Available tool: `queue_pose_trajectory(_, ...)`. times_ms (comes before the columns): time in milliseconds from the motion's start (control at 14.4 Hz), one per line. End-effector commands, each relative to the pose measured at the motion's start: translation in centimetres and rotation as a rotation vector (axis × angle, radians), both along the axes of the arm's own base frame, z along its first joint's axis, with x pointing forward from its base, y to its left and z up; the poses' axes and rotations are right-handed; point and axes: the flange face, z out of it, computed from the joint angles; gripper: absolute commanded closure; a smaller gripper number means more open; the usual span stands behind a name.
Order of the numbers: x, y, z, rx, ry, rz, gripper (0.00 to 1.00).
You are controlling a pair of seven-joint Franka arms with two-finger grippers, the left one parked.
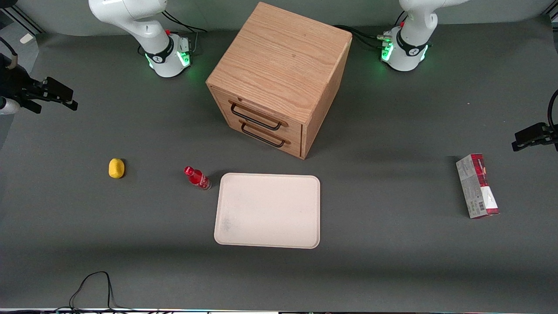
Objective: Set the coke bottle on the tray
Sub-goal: 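Lower the open right gripper over the red Coca-Cola bottle's neck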
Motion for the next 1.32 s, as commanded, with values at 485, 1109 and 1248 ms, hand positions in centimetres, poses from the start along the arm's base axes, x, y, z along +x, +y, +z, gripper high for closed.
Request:
queue_pose_trajectory(485, 3.1, 5.8, -1.5, -0.003, -0.062, -0.078, 0.0)
queue_pose_trajectory(1109, 9.8, 20.1, -12.6, 0.022, 0.011, -0.036, 0.01)
queue_pose_trajectory(1248, 9.1, 21.0, -16.7, 0.025, 0.004, -0.026, 0.01)
